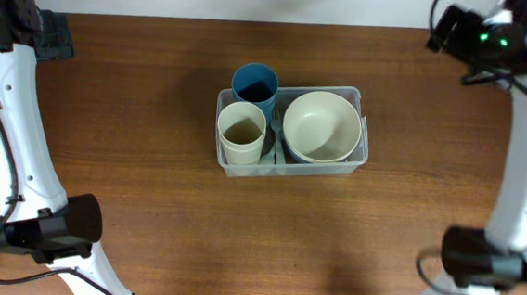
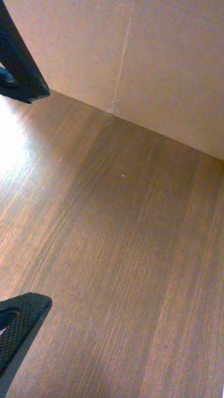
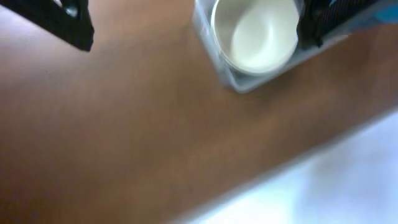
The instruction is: Pack container
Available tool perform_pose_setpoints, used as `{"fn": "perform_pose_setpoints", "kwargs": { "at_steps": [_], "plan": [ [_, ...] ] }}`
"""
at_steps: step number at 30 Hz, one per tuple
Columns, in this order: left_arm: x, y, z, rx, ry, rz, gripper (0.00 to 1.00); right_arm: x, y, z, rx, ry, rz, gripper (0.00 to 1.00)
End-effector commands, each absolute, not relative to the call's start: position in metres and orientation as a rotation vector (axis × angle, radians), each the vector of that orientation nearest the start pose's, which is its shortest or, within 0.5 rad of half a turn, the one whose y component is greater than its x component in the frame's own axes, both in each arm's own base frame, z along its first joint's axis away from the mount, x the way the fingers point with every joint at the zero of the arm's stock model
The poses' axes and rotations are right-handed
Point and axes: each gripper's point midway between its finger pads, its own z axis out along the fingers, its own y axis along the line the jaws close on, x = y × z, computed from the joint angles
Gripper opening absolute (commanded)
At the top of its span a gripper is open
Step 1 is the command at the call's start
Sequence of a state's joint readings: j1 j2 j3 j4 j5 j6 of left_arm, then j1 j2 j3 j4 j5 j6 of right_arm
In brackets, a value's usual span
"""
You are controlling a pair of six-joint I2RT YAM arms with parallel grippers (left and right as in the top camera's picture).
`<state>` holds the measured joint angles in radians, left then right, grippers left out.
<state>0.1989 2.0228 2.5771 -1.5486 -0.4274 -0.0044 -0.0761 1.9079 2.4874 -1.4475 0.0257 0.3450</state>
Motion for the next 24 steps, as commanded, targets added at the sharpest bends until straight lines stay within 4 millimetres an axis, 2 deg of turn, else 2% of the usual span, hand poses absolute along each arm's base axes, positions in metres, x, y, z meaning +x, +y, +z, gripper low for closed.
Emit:
{"fn": "perform_pose_setpoints", "kwargs": {
  "at_steps": [1, 3, 6, 11, 14, 24],
  "plan": [
    [0.414, 0.161, 0.341, -0.438, 2.499, 0.637, 1.00, 0.386, -0.065, 0.449, 0.364, 2.093, -0.150, 0.99],
    [0.414, 0.161, 0.341, -0.438, 2.499, 0.637, 1.00, 0.374, -0.076, 0.462, 0.363, 1.992, -0.183, 0.99],
    [0.414, 0.161, 0.341, -0.438, 2.499, 0.637, 1.00, 0.355, -0.084, 0.469, 0.365, 1.862, -0.205, 0.99],
    [0.414, 0.161, 0.341, -0.438, 2.499, 0.637, 1.00, 0.332, -0.083, 0.452, 0.284, 1.718, -0.263, 0.99],
    [0.414, 0.161, 0.341, -0.438, 2.499, 0.637, 1.00, 0.321, -0.080, 0.429, 0.242, 1.649, -0.287, 0.99],
    [0.414, 0.161, 0.341, -0.438, 2.499, 0.637, 1.00, 0.280, -0.057, 0.313, 0.158, 1.454, -0.210, 0.99]
  ]
}}
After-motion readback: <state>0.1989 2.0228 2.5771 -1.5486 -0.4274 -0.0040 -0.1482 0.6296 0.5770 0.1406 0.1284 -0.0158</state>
